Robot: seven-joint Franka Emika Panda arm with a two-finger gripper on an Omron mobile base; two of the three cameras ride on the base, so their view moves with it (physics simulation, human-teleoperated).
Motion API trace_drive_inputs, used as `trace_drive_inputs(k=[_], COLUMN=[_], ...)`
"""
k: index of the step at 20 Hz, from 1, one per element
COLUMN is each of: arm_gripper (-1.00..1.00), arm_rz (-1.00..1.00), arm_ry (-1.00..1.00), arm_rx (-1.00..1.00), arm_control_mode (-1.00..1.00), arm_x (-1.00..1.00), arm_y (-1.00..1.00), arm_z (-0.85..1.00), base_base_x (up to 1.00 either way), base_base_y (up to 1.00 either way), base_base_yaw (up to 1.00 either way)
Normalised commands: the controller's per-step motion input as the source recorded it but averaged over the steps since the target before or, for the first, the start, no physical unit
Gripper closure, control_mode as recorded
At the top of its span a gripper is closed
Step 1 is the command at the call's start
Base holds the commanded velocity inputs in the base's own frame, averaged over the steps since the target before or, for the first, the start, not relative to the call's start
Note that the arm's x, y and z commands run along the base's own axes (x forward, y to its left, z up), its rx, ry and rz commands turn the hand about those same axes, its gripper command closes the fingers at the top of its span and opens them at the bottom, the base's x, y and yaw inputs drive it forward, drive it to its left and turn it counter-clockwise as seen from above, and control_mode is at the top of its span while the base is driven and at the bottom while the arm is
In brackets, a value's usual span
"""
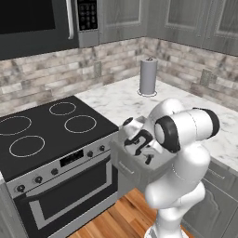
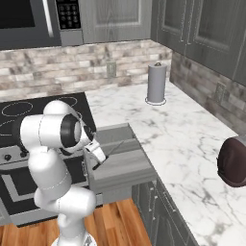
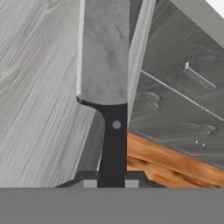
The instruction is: Pick up the metallic utensils from the counter and place them in the open drawer. Make sure not to pick up any wooden utensils.
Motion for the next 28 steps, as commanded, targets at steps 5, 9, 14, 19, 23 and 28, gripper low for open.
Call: trace_drive_inputs(k=[5,9,14,19,23,28], arm_gripper=[1.0,1.0,1.0,1.0,1.0,1.0], arm_rz=[-0.15,-0.25,-0.18,-0.15,-0.13,-0.09], arm_ry=[0.04,-0.02,-0.23,-0.33,-0.3,0.0], arm_rx=[0.19,0.18,0.16,0.08,0.02,0.0], arm_control_mode=[-1.0,-1.0,-1.0,-1.0,-1.0,-1.0], arm_x=[0.22,0.15,0.19,0.37,0.39,0.3], arm_y=[-0.06,-0.04,0.0,0.0,0.0,-0.03], arm_z=[0.02,0.0,-0.09,-0.3,-0.54,-0.46], base_base_x=[0.0,0.0,0.0,0.0,0.0,0.0], base_base_y=[0.0,0.0,0.0,0.0,0.0,0.0], base_base_yaw=[0.0,0.0,0.0,0.0,0.0,0.0])
